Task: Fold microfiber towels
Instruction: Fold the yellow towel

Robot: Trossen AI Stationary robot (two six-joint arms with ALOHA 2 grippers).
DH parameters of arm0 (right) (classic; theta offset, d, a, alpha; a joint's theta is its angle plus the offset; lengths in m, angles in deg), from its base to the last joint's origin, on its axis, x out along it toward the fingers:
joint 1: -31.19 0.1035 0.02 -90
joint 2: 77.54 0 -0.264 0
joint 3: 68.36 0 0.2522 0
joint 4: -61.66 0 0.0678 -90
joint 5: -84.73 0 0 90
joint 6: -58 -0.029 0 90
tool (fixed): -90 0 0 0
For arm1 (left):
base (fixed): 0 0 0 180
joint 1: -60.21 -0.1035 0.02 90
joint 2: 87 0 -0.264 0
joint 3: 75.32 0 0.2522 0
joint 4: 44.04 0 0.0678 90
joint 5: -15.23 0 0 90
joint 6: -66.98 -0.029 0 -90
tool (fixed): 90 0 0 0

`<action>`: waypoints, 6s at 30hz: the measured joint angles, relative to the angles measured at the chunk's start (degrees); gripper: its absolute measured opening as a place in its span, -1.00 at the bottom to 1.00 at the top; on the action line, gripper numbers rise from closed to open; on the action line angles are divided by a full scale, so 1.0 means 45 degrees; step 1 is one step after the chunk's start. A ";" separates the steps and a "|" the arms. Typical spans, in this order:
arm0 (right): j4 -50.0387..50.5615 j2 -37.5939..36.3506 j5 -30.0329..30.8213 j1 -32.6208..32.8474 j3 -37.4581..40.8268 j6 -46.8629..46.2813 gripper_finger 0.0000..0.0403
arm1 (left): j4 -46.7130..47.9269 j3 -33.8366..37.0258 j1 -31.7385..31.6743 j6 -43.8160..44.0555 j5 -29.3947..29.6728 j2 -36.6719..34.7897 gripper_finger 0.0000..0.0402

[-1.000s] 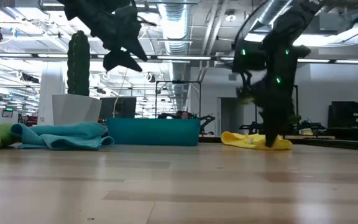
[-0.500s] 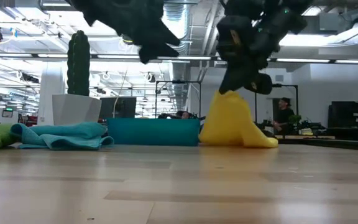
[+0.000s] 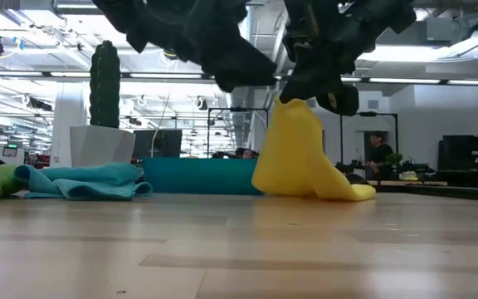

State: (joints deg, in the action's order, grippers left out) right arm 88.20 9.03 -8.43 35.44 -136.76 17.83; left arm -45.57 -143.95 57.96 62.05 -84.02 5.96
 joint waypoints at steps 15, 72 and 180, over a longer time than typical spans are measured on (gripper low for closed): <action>-0.0308 -0.0098 -0.0918 0.0053 0.0000 0.1041 -0.93 | 0.0810 0.0005 0.1007 -0.2658 0.1601 -0.0004 -0.03; 0.0726 0.4306 0.0675 -0.2518 -0.1183 1.2828 -0.24 | 0.4671 -0.0253 0.2513 0.0577 0.1272 0.0394 -1.00; 0.9005 -0.1164 0.7929 0.9899 -0.0296 -0.9394 -0.97 | 1.1497 -0.5367 0.7357 1.1341 0.7217 0.3109 -1.00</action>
State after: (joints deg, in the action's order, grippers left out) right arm 128.72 3.79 27.25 79.98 -138.09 -24.45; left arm 6.17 -168.10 91.07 113.08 -51.54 19.95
